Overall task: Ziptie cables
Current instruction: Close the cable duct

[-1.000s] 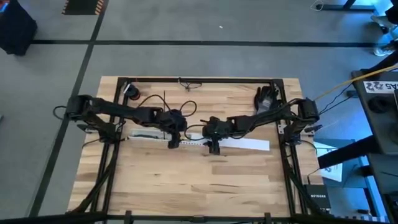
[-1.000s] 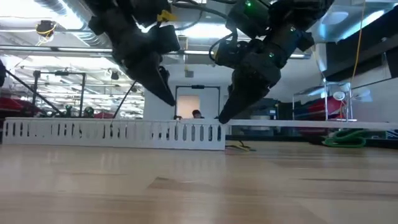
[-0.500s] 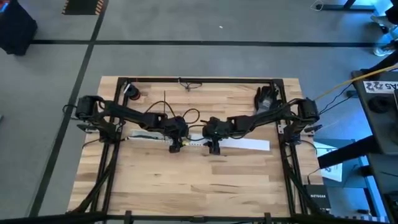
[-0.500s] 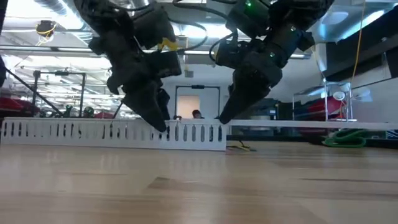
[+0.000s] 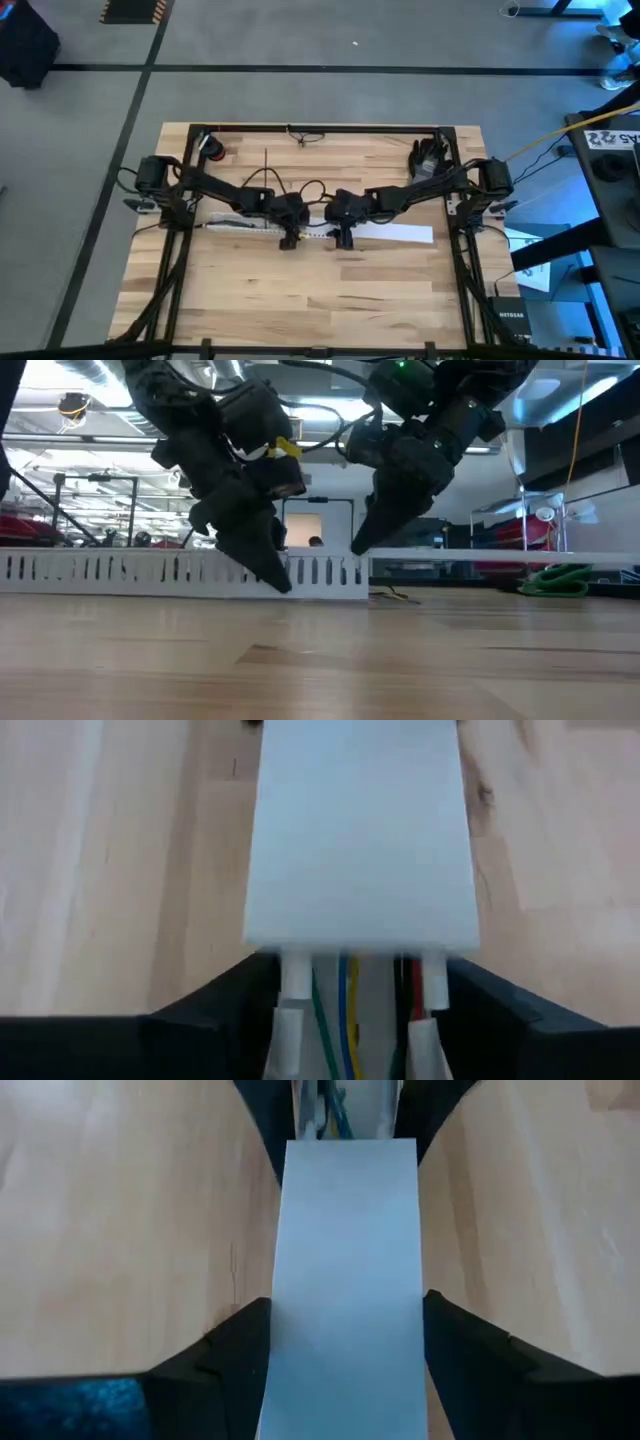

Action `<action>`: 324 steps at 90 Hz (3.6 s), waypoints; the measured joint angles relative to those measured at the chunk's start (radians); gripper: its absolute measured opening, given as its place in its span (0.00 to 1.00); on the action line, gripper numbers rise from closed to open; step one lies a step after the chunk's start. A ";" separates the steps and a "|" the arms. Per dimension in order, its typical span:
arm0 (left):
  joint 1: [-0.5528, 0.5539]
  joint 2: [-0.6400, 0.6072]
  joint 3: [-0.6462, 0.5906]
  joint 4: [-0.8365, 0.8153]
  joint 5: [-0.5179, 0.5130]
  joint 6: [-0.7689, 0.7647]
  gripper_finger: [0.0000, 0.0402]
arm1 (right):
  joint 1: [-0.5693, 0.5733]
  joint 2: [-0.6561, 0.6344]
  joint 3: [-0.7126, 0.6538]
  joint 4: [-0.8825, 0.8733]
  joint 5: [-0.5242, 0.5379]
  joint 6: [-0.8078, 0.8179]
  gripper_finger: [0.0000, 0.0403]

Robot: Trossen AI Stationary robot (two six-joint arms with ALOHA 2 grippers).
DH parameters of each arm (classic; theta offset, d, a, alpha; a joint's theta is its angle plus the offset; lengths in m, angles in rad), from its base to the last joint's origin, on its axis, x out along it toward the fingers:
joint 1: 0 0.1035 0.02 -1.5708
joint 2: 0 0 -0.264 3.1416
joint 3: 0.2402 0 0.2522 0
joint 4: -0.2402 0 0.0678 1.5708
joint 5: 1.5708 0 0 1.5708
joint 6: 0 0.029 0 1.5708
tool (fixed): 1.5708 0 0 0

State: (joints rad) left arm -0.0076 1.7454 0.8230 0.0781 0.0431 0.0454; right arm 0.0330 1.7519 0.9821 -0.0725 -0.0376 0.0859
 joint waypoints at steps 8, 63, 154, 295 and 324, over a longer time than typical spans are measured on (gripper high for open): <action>-0.005 0.000 -0.001 0.016 0.001 0.009 0.55 | 0.000 0.019 0.000 0.071 -0.004 0.014 0.56; -0.004 -0.035 0.044 -0.066 0.007 0.036 0.72 | -0.002 0.076 0.010 0.084 -0.027 0.048 0.56; -0.006 -0.169 -0.197 -0.001 -0.011 -0.069 0.55 | -0.001 0.077 0.007 0.083 -0.029 0.038 0.56; -0.042 -0.319 -0.192 -0.259 -0.018 -0.076 0.73 | -0.001 0.124 0.009 0.185 -0.062 0.101 0.56; -0.073 -0.233 -0.211 -0.158 -0.032 -0.099 0.52 | -0.001 0.124 0.007 0.189 -0.069 0.103 0.54</action>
State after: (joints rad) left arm -0.0809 1.5128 0.6125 -0.0803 0.0113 -0.0538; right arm 0.0322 1.8757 0.9894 0.1170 -0.1067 0.1892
